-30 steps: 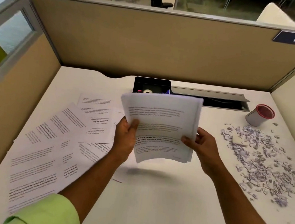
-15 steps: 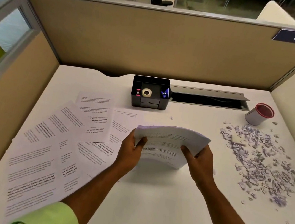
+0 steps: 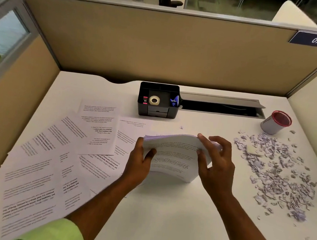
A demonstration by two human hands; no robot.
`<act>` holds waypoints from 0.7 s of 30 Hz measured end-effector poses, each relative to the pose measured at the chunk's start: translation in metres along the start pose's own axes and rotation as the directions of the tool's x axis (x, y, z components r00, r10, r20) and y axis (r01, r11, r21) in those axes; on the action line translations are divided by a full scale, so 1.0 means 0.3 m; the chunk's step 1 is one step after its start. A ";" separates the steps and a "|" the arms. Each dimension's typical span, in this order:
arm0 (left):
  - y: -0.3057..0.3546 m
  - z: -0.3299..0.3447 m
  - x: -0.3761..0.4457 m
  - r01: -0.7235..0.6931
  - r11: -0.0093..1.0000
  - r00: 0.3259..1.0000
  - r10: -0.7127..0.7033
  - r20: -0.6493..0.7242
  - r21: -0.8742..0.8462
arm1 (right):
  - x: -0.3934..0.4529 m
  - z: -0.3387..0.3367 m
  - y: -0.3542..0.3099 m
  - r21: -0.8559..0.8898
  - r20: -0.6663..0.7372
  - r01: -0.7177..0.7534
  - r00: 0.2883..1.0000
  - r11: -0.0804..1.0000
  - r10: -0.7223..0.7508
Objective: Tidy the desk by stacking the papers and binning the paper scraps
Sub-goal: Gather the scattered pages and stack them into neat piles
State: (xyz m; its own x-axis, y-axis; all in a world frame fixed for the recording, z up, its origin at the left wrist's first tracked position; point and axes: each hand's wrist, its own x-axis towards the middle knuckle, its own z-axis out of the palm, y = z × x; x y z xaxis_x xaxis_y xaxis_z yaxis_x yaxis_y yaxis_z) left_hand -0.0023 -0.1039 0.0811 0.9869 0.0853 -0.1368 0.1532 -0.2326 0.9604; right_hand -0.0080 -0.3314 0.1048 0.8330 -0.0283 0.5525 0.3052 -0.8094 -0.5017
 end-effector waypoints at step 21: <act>-0.006 0.019 0.021 0.016 1.000 0.998 -0.016 -0.054 0.003 | -0.067 0.099 0.045 0.505 0.334 -0.653 0.751 0.565 0.569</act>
State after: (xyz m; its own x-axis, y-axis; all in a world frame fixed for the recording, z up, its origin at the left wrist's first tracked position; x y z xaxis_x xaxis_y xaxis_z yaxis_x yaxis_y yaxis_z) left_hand 0.0037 -0.1083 0.0771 0.9802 0.1413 -0.1389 0.1693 -0.2339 0.9574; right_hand -0.0068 -0.3244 0.0672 0.9537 -0.2862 -0.0928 -0.1380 -0.1423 -0.9801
